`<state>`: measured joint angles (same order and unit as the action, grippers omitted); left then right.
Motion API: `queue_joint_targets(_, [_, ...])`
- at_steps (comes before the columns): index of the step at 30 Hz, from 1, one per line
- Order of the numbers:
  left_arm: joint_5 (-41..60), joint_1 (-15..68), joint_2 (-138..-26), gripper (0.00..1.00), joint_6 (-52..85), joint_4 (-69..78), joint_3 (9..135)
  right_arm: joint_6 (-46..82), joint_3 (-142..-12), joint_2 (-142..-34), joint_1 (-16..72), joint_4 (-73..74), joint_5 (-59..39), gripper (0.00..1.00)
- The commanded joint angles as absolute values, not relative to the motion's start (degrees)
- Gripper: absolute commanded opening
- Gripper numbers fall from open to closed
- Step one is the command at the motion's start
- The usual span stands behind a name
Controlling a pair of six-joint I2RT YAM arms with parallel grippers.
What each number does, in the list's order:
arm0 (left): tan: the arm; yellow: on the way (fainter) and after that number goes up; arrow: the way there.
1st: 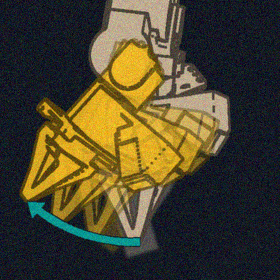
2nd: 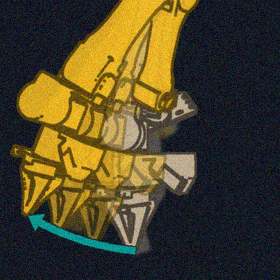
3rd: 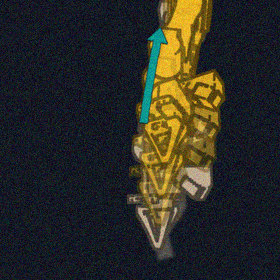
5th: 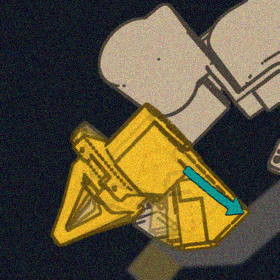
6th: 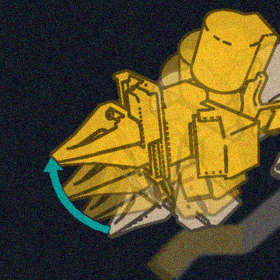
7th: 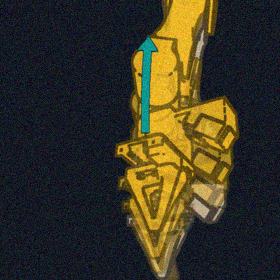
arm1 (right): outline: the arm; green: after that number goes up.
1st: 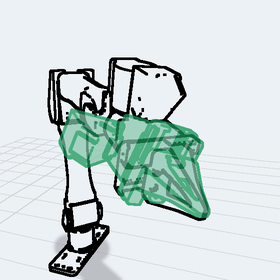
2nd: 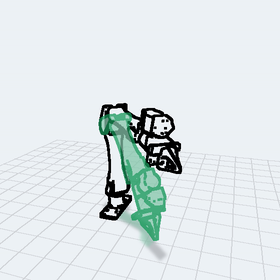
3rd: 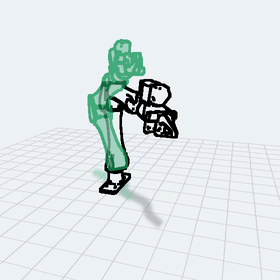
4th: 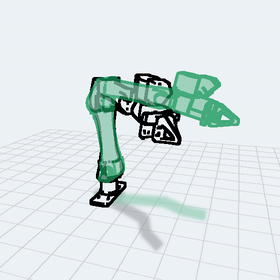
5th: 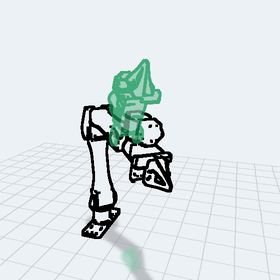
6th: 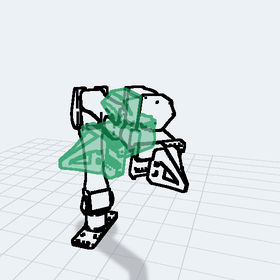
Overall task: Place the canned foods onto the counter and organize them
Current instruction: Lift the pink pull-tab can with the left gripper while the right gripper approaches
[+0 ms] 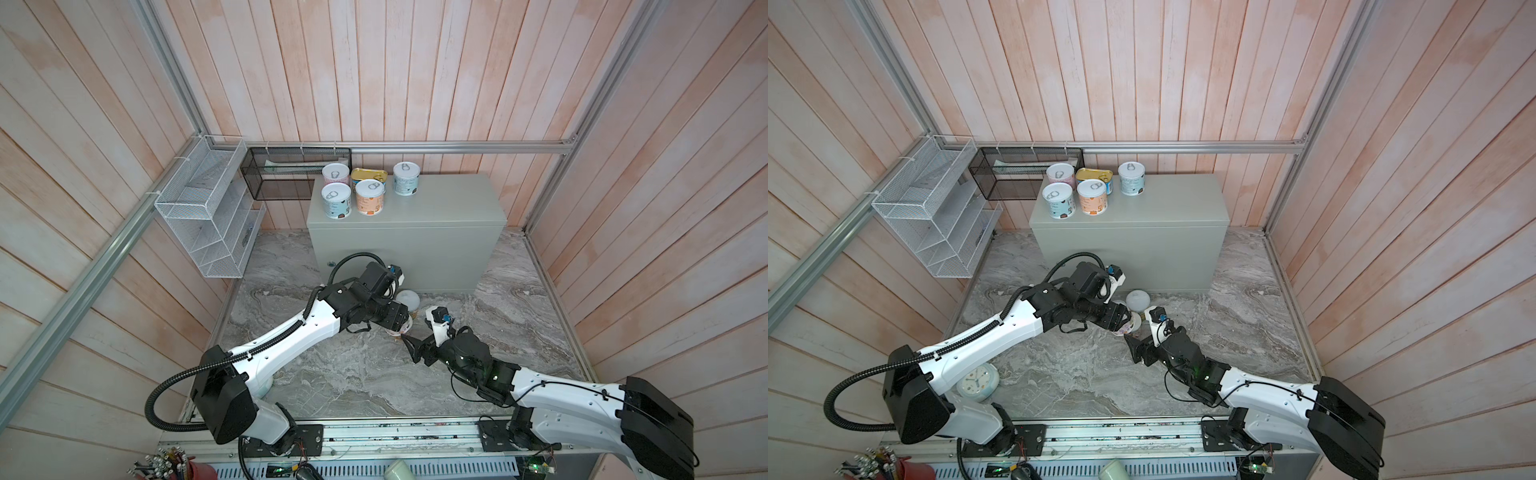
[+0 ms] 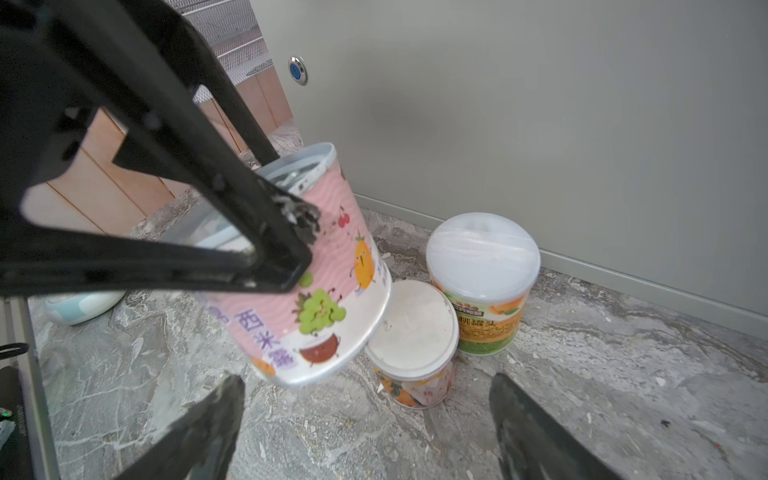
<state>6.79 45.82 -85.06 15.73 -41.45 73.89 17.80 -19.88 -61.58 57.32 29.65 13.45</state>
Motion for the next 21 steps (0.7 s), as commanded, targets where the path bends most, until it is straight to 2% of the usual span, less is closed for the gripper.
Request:
queue_joint_targets(1, [9.4, 47.0, -86.1, 0.55, 16.2, -38.8, 76.2, 17.7, -19.3, -60.2, 57.7, 31.1, 16.2, 0.92])
queue_joint_targets(21, [13.6, 49.3, -87.8, 0.53, 17.4, -39.1, 78.0, 15.8, -16.8, -58.1, 57.7, 33.9, 15.5, 0.92])
